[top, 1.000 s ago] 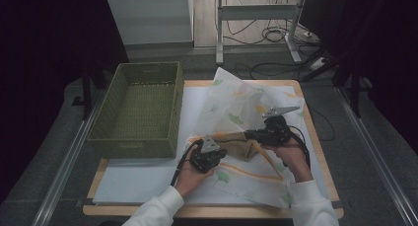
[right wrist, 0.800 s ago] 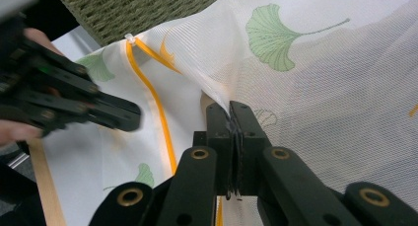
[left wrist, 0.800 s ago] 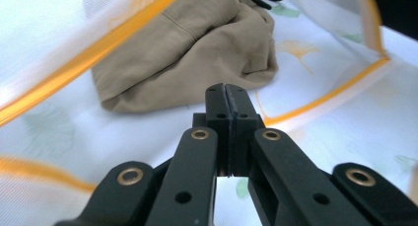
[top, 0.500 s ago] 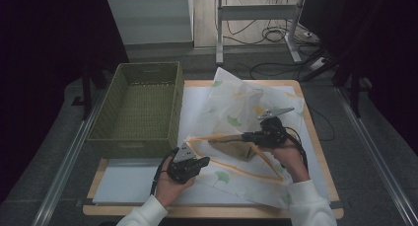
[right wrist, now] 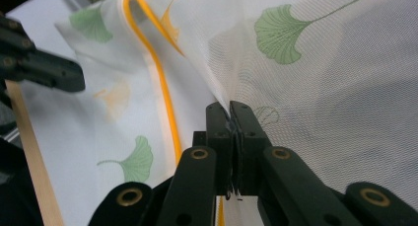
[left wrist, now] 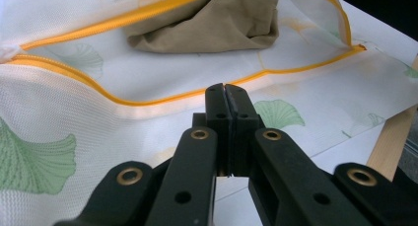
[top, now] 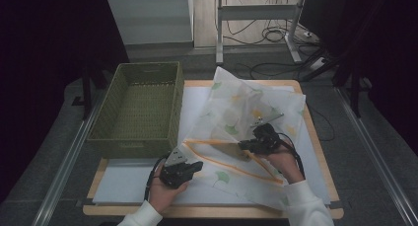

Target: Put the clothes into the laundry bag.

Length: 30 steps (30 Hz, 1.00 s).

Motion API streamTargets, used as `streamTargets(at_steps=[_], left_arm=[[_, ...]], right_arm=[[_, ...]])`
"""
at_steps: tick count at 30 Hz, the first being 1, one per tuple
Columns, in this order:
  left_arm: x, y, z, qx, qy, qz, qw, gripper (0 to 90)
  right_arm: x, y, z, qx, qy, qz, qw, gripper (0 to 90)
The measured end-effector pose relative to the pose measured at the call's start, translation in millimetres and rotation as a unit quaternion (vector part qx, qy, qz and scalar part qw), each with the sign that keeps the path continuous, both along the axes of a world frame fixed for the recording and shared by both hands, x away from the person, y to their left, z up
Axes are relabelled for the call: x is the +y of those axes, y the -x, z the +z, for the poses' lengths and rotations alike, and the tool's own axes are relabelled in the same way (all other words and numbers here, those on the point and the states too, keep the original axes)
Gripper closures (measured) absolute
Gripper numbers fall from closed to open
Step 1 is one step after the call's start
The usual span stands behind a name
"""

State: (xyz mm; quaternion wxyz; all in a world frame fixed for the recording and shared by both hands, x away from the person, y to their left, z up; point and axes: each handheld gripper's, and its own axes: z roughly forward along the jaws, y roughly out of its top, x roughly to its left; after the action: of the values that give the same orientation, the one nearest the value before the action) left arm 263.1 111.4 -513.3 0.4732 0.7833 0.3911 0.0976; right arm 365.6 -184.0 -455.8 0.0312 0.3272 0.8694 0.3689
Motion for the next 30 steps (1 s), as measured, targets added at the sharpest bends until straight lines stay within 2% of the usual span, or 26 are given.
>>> streamTargets(at_steps=[8,16,17,20,24,27,30], left_arm=[[1.2,-1.6,-1.3,0.001,-0.004,-0.003,1.0,89.5],[3.5,-3.9,-2.3,0.005,-0.004,0.003,1.0,83.5],[2.4,-4.0,-2.8,0.004,-0.007,0.001,1.0,80.7],[1.0,-5.1,-4.0,0.004,-0.013,0.005,0.9999,64.0],[3.0,-7.4,-3.8,0.006,-0.009,0.015,0.9998,42.2],[2.5,-7.9,-4.4,0.007,-0.011,0.011,0.9999,37.4],[0.4,-8.2,-6.0,0.008,-0.021,0.007,0.9997,35.3]], right_arm=[[6.1,1.8,-13.5,0.014,0.017,0.007,0.9997,85.8],[9.9,2.5,-21.4,0.022,0.026,0.015,0.9993,85.4],[10.5,2.4,-23.0,0.025,0.027,0.016,0.9992,85.3],[11.9,1.4,-28.6,0.029,0.033,0.018,0.9989,85.1],[14.2,1.0,-36.6,0.043,0.044,0.018,0.9979,84.3],[15.2,0.6,-40.2,0.049,0.047,0.019,0.9975,83.8],[15.1,0.5,-40.4,0.052,0.046,0.021,0.9974,83.3]])
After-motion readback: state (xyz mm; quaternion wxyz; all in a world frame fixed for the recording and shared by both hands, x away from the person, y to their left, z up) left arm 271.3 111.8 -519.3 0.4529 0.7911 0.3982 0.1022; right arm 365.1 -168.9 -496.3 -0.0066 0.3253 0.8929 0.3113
